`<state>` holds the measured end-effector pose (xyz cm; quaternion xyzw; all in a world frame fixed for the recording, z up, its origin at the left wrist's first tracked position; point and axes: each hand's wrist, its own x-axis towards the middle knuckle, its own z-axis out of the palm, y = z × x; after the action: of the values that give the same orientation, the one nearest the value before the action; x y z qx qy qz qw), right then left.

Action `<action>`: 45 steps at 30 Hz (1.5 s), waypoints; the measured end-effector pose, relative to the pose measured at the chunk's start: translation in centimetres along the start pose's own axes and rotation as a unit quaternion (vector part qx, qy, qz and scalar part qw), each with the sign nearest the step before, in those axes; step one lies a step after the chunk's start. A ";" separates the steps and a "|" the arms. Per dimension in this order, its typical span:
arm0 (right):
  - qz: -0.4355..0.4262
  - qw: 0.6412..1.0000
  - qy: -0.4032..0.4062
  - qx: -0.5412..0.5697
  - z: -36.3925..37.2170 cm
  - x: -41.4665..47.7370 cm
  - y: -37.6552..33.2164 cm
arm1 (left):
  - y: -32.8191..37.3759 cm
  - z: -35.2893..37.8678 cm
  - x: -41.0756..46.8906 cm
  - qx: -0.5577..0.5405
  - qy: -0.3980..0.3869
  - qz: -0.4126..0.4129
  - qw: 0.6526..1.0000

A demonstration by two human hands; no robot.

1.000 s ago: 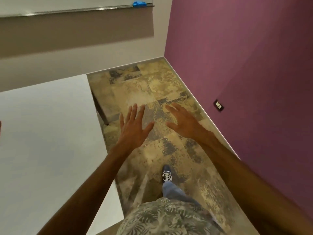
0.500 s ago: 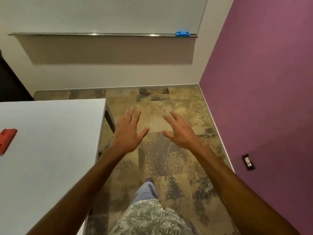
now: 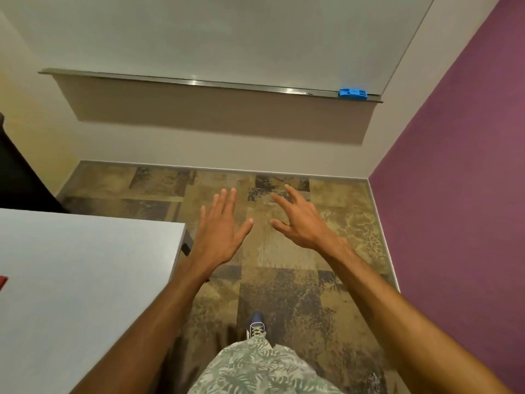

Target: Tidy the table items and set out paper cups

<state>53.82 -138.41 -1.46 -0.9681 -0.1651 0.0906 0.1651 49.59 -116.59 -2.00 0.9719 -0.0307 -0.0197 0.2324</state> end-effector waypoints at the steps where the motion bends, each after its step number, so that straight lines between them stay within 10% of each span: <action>1: -0.006 1.000 -0.001 0.000 -0.5 2.2 0.2 | -0.4 -0.4 1.7 0.001 0.004 -0.006 1.000; 20: -0.278 0.957 -0.085 -0.021 -3.6 40.3 -1.7 | -10.0 -5.2 25.6 0.004 0.130 -0.254 0.959; 45: -0.580 0.788 -0.196 -0.062 0.2 70.3 -27.8 | -28.5 -17.0 37.0 0.011 0.296 -0.572 0.764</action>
<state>111.02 -88.96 -0.45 -0.6600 -0.7295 0.1553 0.0907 88.80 -86.16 -0.65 0.7689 0.6015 0.1403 0.1649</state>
